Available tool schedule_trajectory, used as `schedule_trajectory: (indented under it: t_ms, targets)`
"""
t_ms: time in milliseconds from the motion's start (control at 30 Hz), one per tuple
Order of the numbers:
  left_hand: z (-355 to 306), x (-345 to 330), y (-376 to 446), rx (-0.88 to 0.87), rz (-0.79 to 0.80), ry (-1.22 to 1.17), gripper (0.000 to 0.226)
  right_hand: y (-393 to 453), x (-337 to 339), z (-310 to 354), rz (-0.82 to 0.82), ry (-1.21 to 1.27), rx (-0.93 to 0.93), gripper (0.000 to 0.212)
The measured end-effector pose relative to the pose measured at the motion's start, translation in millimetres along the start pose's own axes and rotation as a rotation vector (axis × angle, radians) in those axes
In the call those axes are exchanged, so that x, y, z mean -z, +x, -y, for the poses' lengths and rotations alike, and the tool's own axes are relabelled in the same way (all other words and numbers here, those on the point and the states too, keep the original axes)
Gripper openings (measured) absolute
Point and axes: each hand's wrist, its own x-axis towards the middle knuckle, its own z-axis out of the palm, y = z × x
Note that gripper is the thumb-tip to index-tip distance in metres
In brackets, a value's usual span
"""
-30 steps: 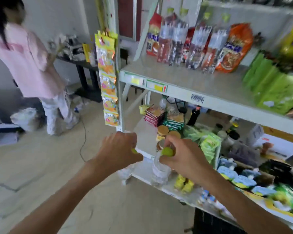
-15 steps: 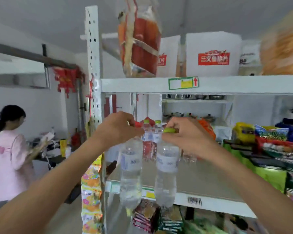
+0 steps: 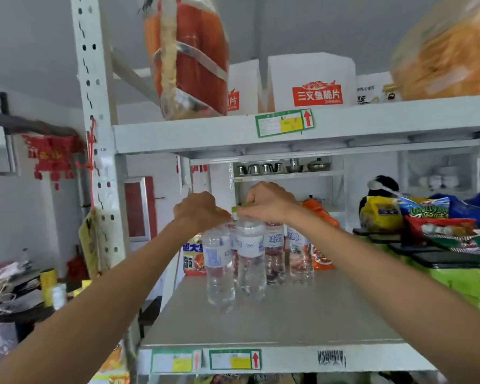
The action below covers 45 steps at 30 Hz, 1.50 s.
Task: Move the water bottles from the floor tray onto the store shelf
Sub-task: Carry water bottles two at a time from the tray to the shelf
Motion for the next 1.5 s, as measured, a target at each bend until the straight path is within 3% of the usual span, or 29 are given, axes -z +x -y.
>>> schedule_trajectory:
  t_ms: [100, 200, 467, 667, 867, 1000, 1133, 1233, 1333, 1500]
  targets:
    - [4, -9, 17, -0.036, -0.004, 0.029, 0.047, 10, -14, -1, -0.003, -0.062, 0.0, 0.056]
    - [6, -9, 30, -0.074, -0.019, 0.067, 0.049, 24, -24, -5, 0.0, -0.093, -0.01, 0.043]
    - [19, -19, 34, -0.112, 0.011, 0.077, 0.05, 34, -39, 5, 0.025, -0.17, 0.013, 0.035]
    - [33, -9, 24, -0.221, -0.083, 0.251, 0.048, 22, -38, 3, 0.042, -0.309, 0.042, 0.051]
    - [49, -1, 1, -0.236, -0.108, 0.295, 0.049, -21, -56, 8, -0.181, -0.367, -0.028, 0.06]
    - [54, 1, -22, -0.232, -0.079, 0.228, 0.049, -81, -77, 8, -0.394, -0.317, -0.087, 0.045]
    - [50, -4, -68, -0.334, -0.341, 0.106, 0.055, -142, -106, 6, -0.313, -0.244, -0.198, 0.05]
    - [29, -5, -126, -0.524, -0.543, -0.195, 0.042, -175, -102, 5, -0.248, -0.233, -0.355, 0.031]
    - [8, -3, -181, -0.621, -0.417, -0.271, 0.035, -205, -75, 17, -0.285, -0.244, -0.396, 0.024]
    - [-19, 6, -220, -0.664, -0.174, -0.32, 0.037, -250, -28, 44, -0.401, -0.301, -0.304, 0.02]
